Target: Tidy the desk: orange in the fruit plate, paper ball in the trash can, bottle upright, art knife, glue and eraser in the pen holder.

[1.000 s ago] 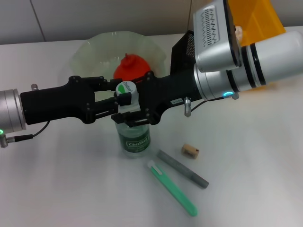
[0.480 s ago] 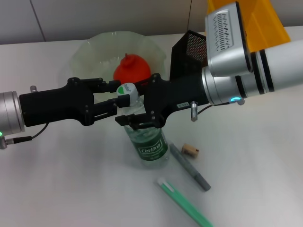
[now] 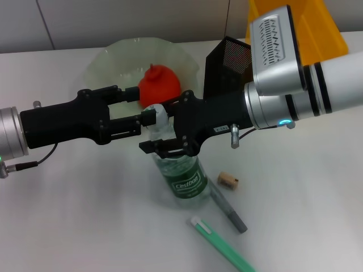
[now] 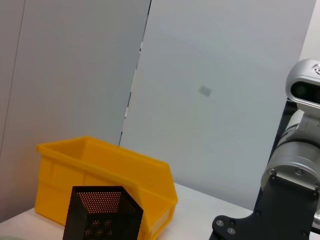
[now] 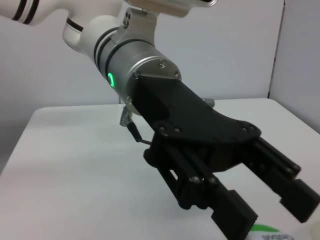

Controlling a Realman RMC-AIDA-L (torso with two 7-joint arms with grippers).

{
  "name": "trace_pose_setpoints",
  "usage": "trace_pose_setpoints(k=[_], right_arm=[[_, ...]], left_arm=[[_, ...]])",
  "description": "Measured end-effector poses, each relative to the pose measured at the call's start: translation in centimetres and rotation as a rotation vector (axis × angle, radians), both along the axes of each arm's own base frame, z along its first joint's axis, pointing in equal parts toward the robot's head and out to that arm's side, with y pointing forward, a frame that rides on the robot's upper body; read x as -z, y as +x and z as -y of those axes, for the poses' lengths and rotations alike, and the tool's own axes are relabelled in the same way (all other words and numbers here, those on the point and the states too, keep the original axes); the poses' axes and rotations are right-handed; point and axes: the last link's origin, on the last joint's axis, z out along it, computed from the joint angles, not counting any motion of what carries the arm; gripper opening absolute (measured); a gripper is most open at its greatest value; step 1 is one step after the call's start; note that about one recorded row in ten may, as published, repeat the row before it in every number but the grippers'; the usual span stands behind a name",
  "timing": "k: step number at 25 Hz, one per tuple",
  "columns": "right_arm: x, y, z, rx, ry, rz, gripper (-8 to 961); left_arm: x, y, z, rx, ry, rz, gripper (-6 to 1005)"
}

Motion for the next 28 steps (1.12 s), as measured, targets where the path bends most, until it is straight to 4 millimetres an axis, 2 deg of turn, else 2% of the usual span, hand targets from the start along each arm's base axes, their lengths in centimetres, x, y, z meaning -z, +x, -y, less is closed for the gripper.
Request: trace_pose_setpoints(k=[7, 11, 16, 21, 28], right_arm=[[-0.2, -0.2, 0.0, -0.007, 0.001, -0.005, 512], [-0.2, -0.3, 0.1, -0.012, 0.000, -0.003, 505], [-0.2, -0.1, 0.1, -0.011, 0.002, -0.001, 451], [-0.4, -0.1, 0.3, -0.017, 0.002, -0.002, 448], [-1.0, -0.4, 0.3, -0.041, 0.029, -0.009, 433]], left_arm=[[-0.2, 0.0, 0.0, -0.001, 0.005, 0.007, 801], [-0.7, -0.3, -0.1, -0.010, 0.024, 0.015, 799], [-2.8, -1.6, -0.3, -0.066, 0.119, 0.044, 798], [-4.3, -2.8, -0.3, -0.114, 0.183, 0.066, 798], [-4.7, -3.5, 0.0, -0.125, 0.186, 0.052, 798]])
